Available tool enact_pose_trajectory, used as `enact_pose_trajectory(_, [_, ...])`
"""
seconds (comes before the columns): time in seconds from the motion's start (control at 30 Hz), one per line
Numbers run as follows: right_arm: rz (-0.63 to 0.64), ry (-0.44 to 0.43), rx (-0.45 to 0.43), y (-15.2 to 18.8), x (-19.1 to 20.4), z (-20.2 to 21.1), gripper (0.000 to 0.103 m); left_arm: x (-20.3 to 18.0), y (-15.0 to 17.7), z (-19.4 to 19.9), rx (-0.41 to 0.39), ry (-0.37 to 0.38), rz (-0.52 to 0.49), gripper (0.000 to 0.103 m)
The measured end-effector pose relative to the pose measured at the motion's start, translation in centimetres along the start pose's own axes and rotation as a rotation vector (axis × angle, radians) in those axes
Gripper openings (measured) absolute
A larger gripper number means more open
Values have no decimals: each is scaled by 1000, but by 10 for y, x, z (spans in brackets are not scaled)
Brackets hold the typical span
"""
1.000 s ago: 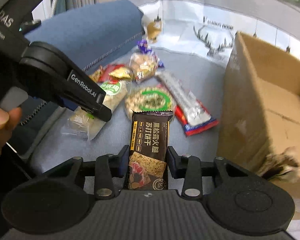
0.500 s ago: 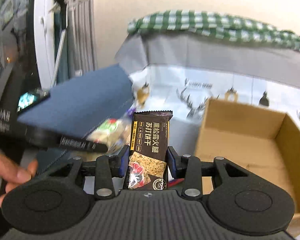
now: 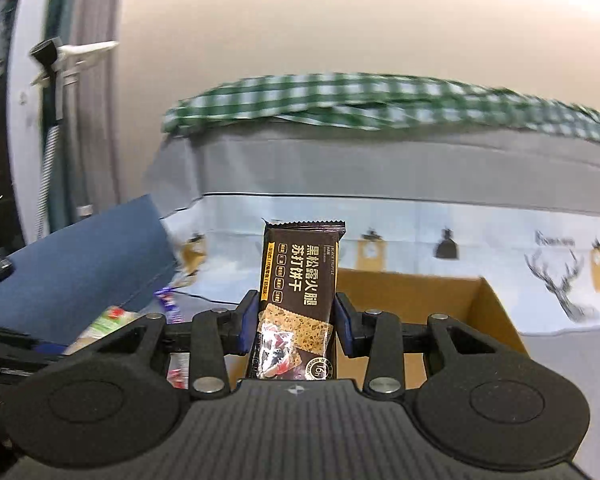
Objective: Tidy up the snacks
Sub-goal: 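Carry the cracker bar and peanut bag with both tools over the cardboard box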
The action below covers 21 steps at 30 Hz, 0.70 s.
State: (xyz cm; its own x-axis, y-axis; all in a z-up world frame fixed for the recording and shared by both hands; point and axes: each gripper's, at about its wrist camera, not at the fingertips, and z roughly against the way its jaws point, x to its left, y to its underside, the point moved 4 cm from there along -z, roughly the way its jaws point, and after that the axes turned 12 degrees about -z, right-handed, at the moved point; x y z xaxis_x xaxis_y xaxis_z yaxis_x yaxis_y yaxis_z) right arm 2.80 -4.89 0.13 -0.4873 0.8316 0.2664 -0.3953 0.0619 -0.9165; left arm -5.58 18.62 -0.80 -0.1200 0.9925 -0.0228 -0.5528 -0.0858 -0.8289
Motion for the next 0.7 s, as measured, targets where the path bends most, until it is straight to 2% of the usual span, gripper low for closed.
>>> enact_pose_trajectory(0.17, [-62, 32, 12, -1, -23, 0, 41, -15, -11, -15, -35, 31, 22, 39])
enact_pose_trajectory(0.57, [-89, 117, 27, -2, -64, -2, 41, -72, -38, -26, -113, 104, -112, 39])
enact_pose_trajectory(0.7, [-95, 143, 26, -3, -76, -5, 41, -84, -52, -37, -130, 129, -106, 39])
